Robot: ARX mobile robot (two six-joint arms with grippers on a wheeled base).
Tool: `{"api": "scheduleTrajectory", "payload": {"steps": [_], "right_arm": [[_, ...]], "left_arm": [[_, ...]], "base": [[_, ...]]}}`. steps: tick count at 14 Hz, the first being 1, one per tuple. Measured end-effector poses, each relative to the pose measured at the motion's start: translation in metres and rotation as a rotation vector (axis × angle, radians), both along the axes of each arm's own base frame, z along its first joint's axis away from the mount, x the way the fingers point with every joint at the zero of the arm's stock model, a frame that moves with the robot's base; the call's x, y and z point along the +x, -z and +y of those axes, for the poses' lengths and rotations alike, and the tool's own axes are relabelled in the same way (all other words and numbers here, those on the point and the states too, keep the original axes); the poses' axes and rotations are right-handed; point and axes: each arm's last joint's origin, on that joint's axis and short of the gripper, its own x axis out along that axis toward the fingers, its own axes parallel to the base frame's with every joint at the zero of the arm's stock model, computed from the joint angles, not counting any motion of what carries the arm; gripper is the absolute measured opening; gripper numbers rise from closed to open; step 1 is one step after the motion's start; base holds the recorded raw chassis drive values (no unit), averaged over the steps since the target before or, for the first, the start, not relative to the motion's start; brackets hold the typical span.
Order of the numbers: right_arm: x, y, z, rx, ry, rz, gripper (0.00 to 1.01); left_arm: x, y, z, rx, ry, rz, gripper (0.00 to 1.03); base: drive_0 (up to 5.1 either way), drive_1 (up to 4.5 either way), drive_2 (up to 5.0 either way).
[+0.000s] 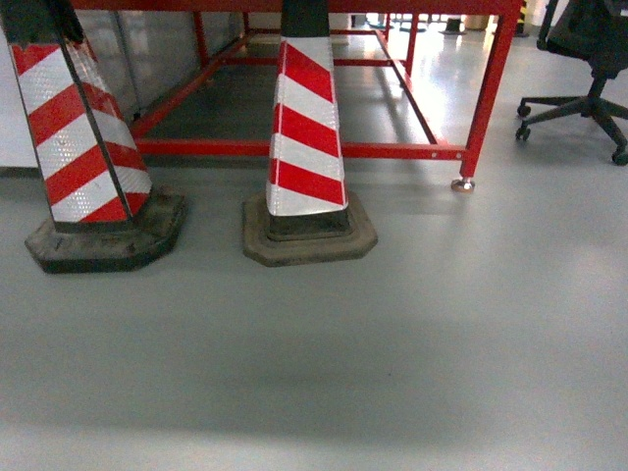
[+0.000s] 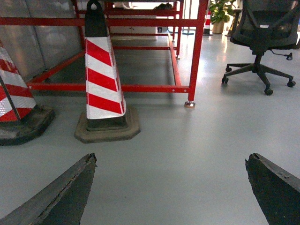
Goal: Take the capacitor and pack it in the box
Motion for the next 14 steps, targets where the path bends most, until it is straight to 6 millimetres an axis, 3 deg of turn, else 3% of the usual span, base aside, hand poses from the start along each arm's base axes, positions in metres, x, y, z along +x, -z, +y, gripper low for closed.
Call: {"api": "scheduleTrajectory", "payload": {"steps": [14], "right_arm": [[0.0, 0.0001, 0.0, 0.0, 0.002, 0.001, 0.98]], "left_arm": [[0.0, 0.0, 0.0, 0.0, 0.0, 0.0, 0.44]], "base": [[0.0, 4.03, -4.1]]}}
